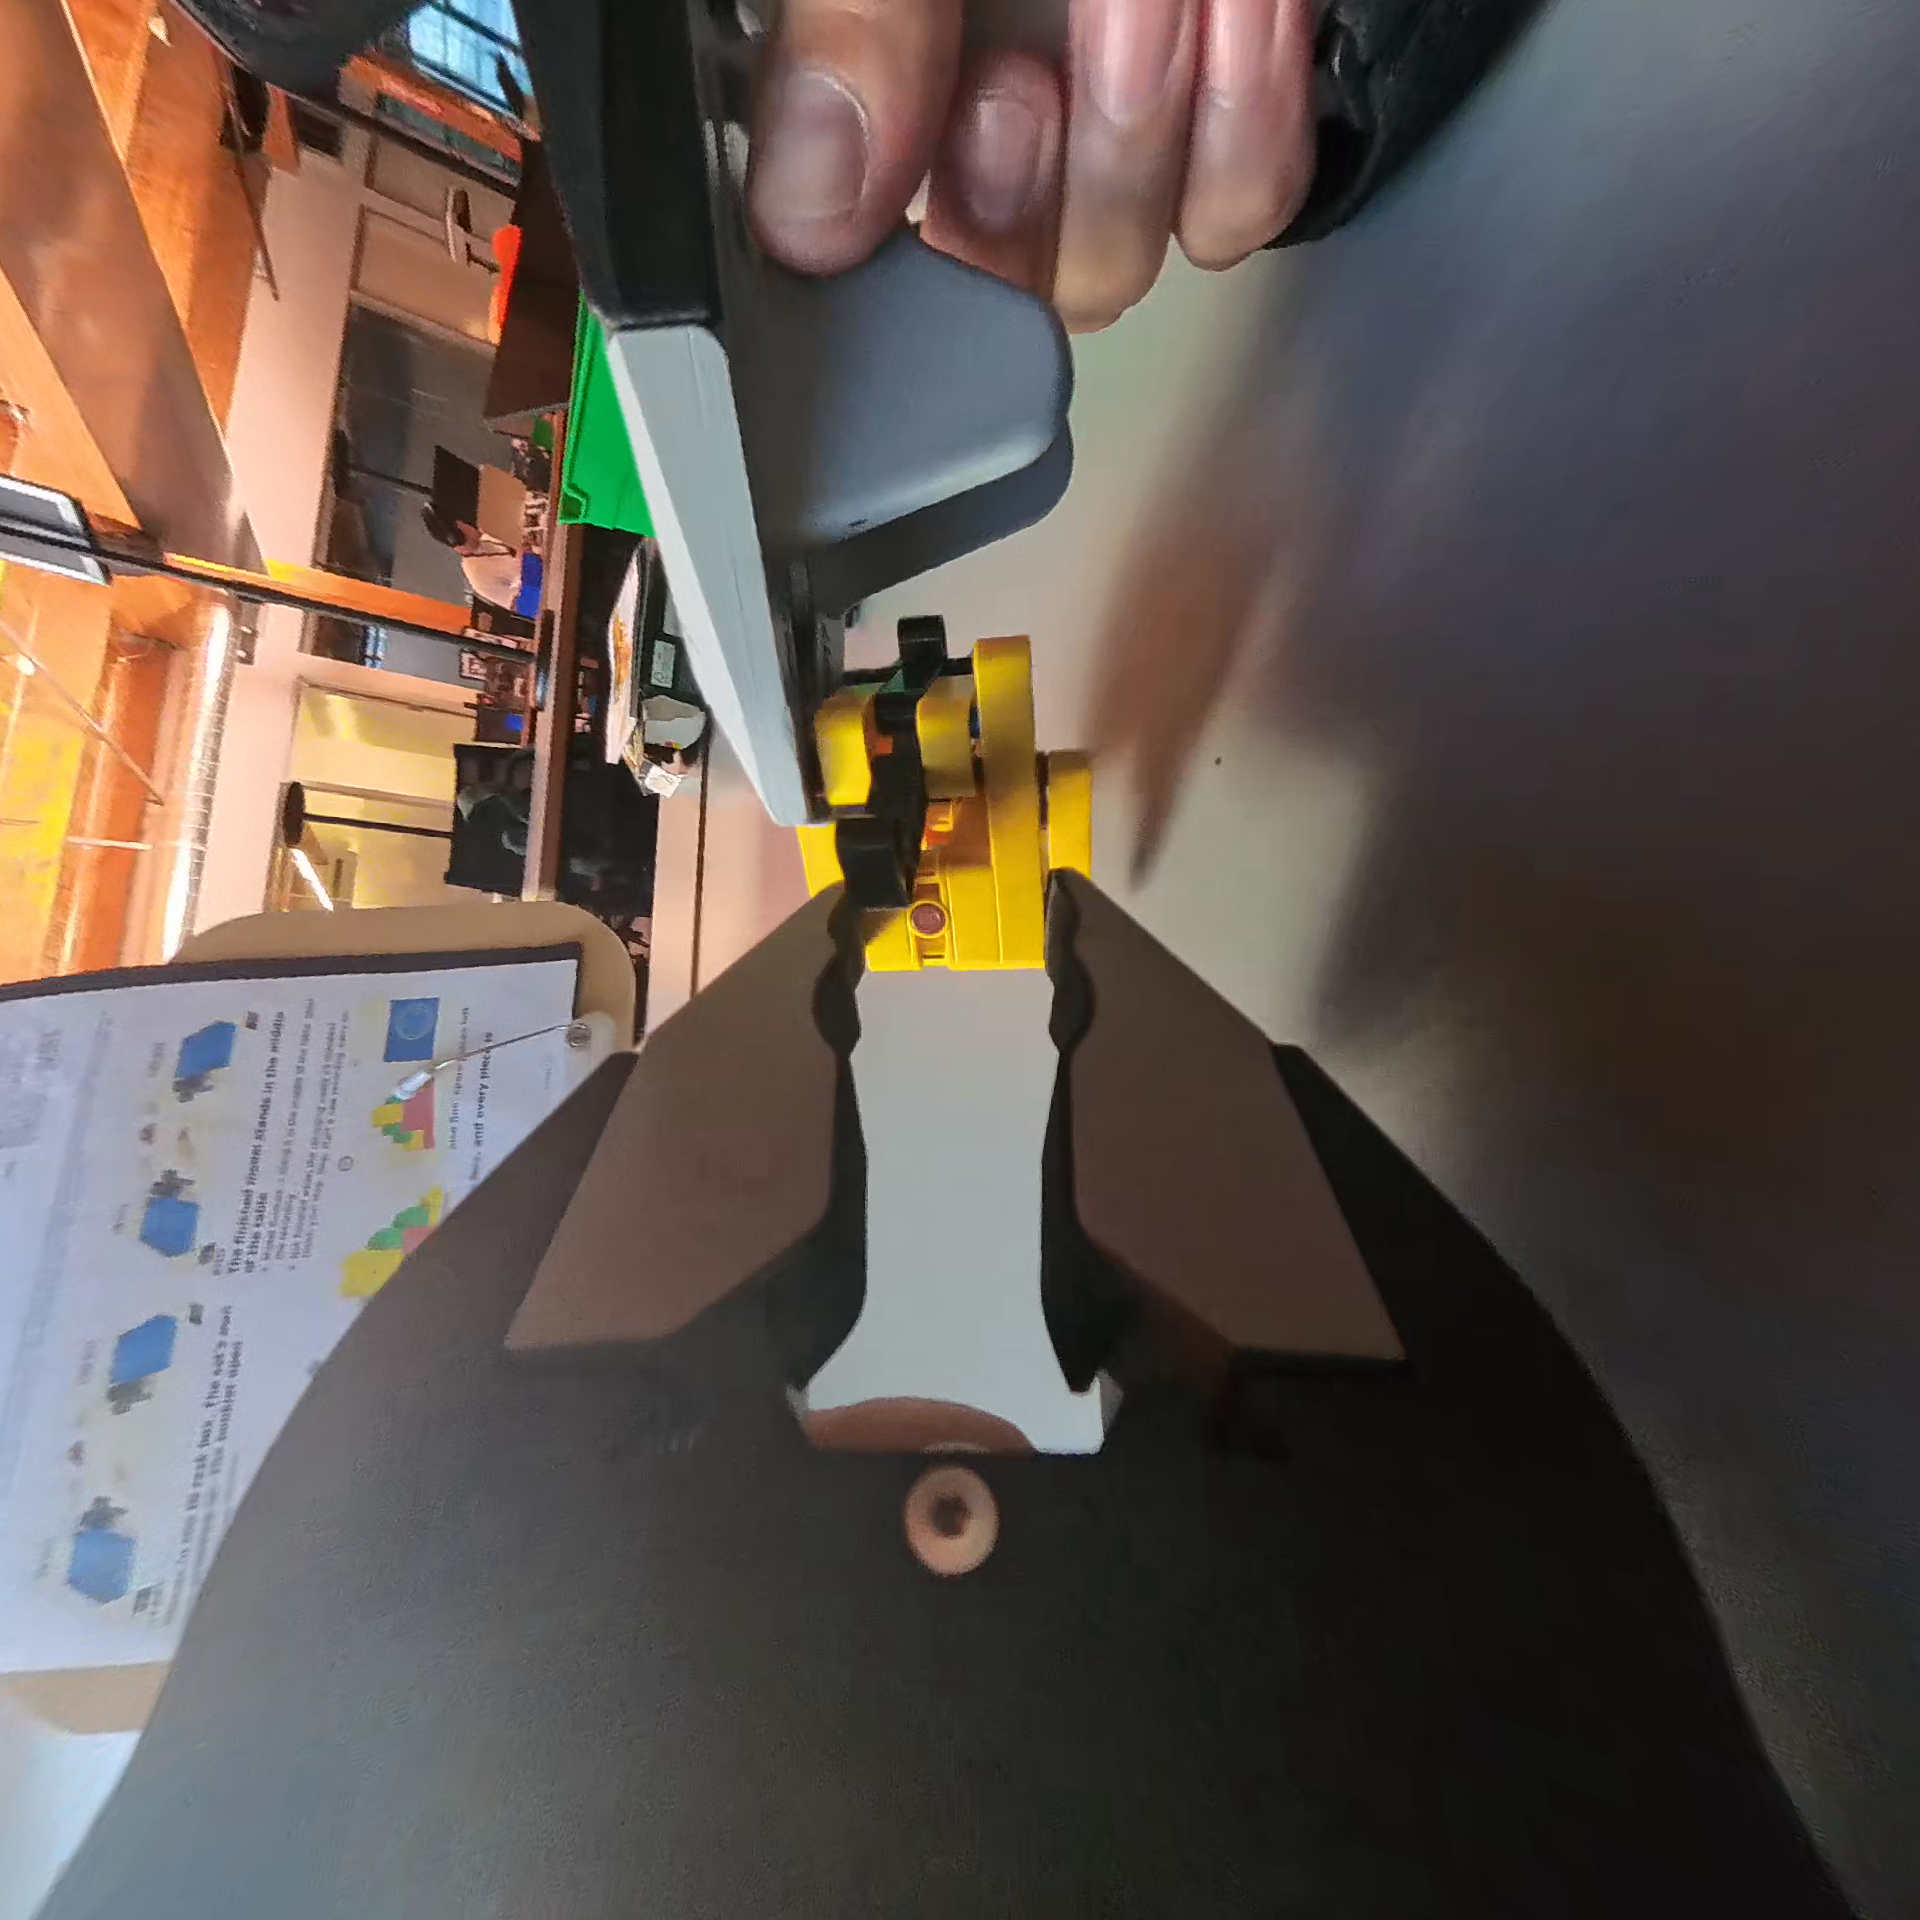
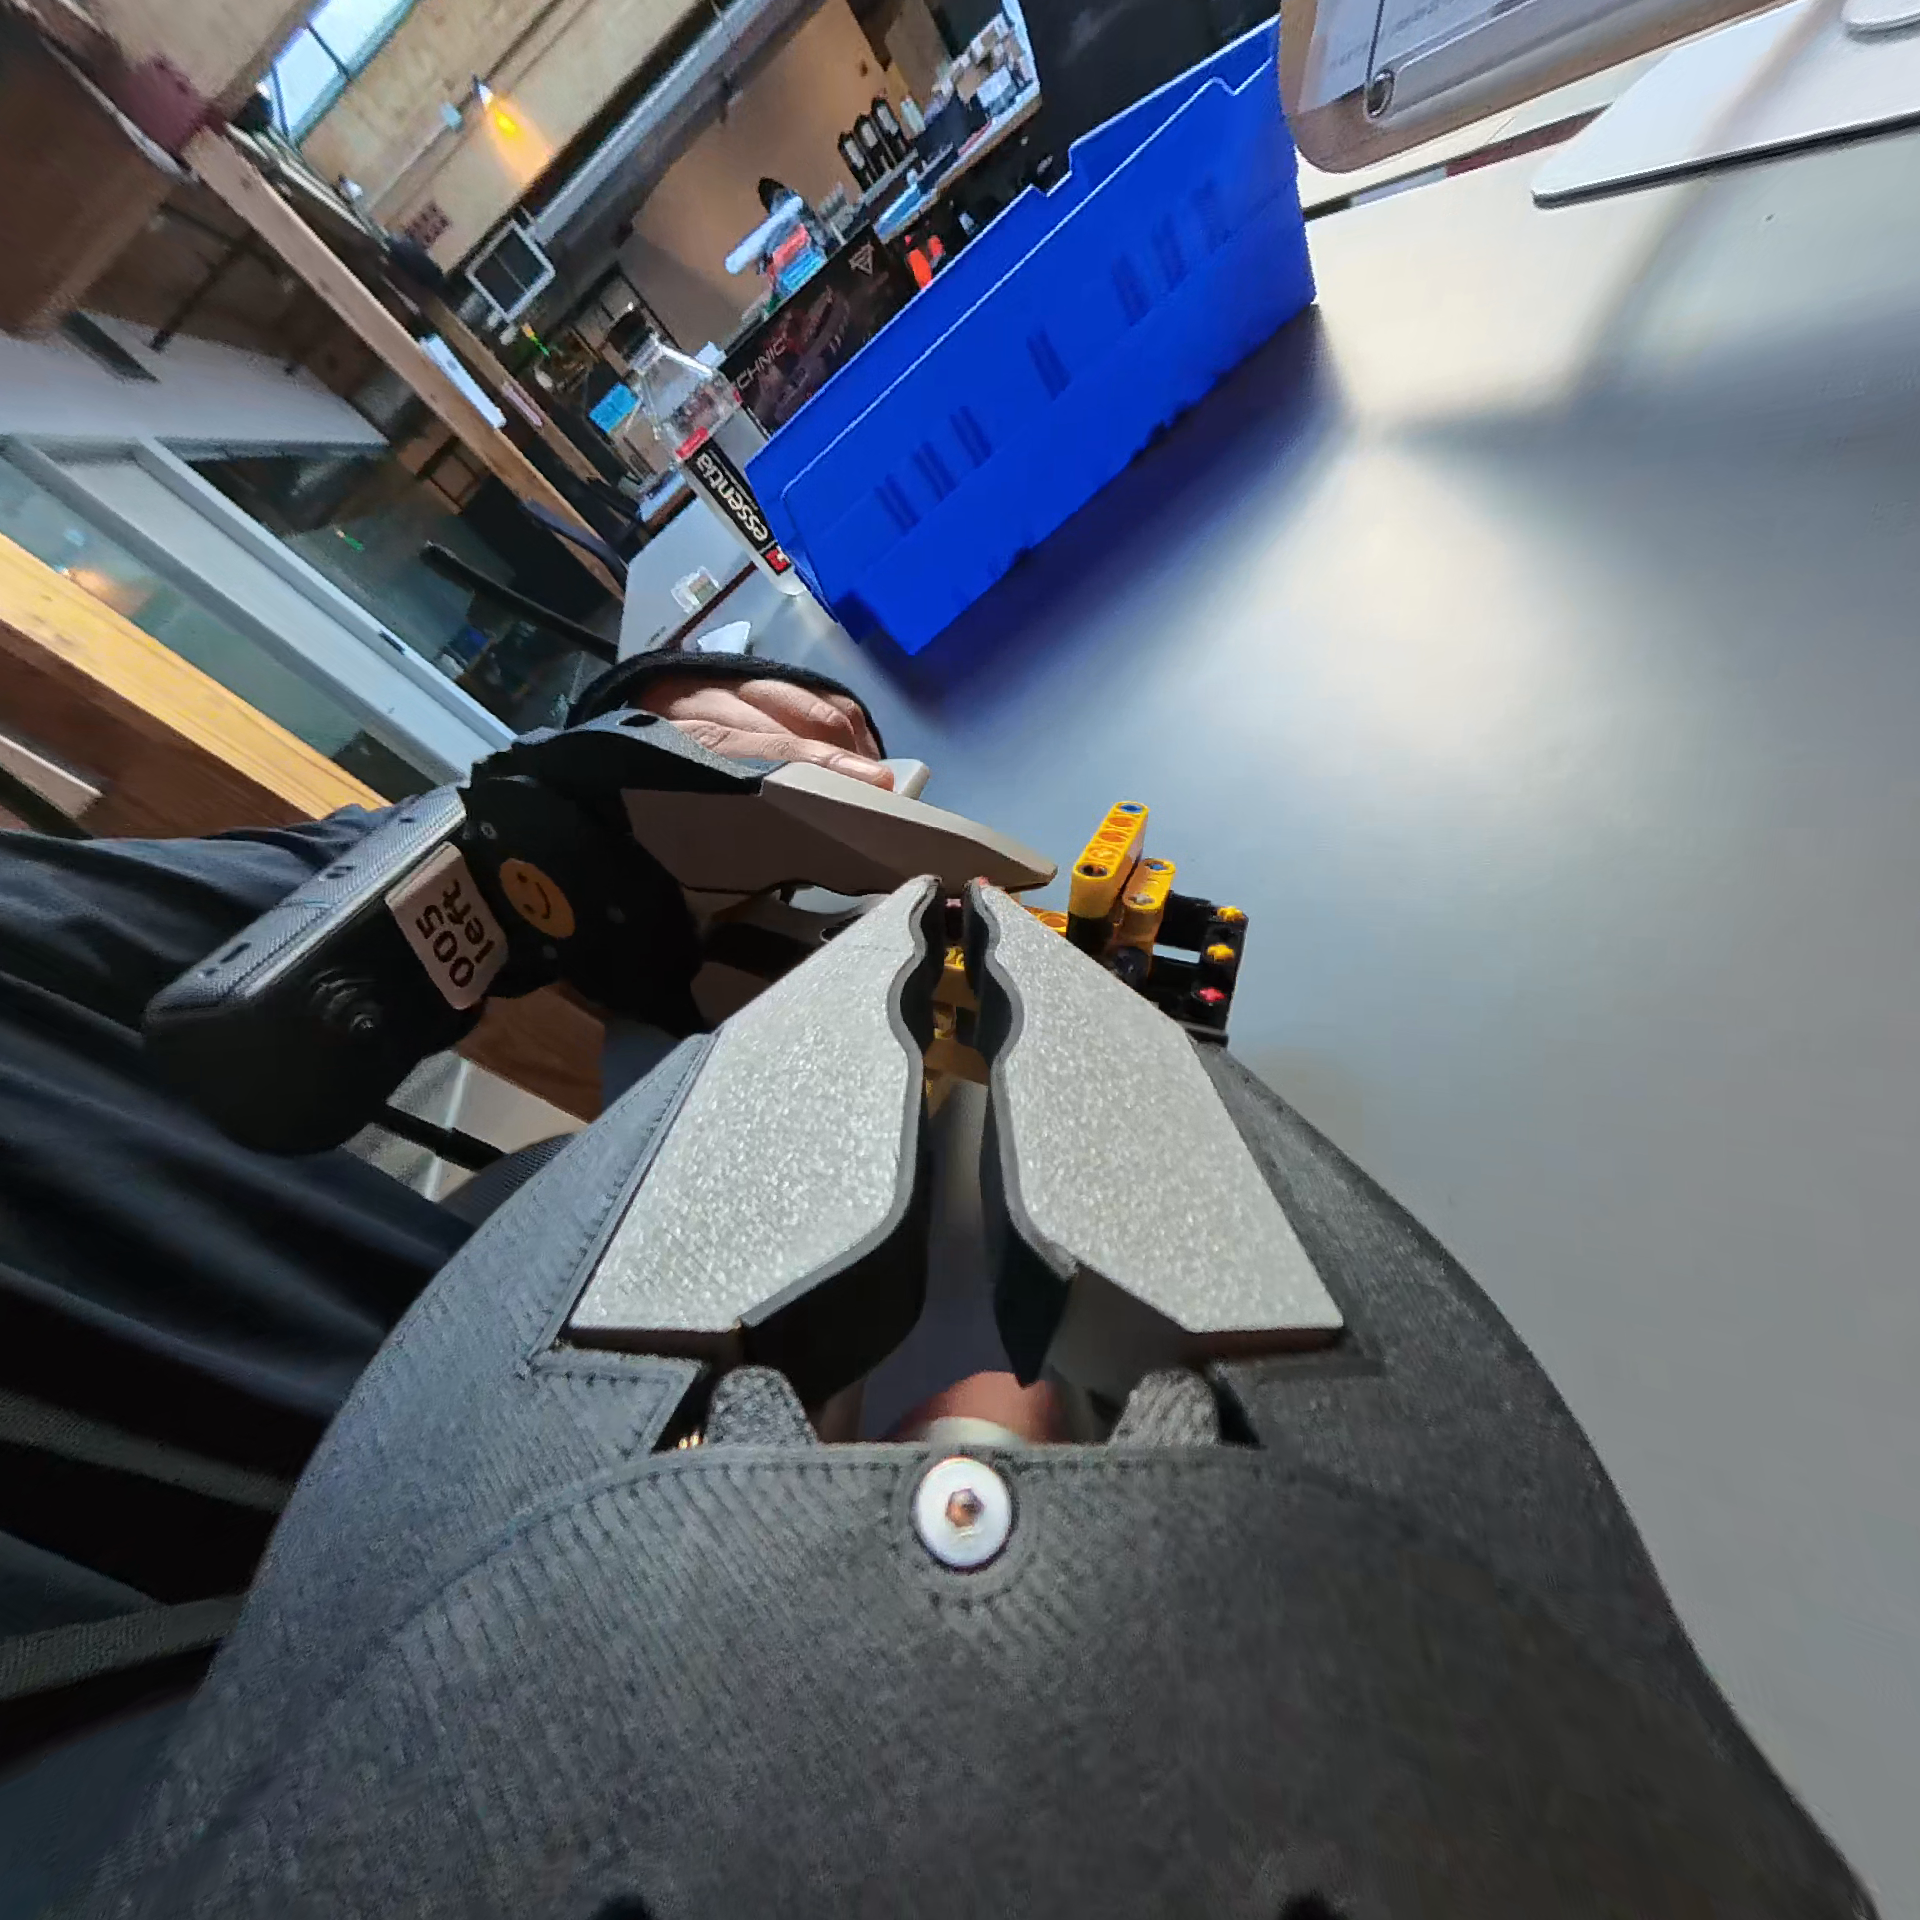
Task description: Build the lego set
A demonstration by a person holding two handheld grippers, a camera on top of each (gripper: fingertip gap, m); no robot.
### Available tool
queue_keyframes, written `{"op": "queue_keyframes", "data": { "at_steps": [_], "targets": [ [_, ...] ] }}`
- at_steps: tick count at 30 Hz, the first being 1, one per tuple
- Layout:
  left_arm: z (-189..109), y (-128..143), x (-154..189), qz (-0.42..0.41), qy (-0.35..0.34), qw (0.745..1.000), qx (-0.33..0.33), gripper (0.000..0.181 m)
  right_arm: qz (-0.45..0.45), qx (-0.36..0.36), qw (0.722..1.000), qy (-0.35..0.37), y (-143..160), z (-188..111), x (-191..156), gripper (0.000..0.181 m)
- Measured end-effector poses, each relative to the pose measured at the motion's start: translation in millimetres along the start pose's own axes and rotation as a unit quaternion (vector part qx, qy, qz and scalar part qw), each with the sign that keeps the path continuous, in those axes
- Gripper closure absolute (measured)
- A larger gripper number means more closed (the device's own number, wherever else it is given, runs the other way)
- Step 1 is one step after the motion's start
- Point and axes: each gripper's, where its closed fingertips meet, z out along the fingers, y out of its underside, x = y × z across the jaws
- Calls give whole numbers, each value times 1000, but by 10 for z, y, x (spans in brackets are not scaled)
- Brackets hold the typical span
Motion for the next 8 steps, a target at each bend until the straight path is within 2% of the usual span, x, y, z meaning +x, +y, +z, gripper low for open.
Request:
{"op": "queue_keyframes", "data": {
  "at_steps": [8],
  "targets": [
    [59, 29, 47, -2, -6, 1000, -19, 148, 23, 7, 1000, 17, -19, 2, 125, 181]
  ]
}}
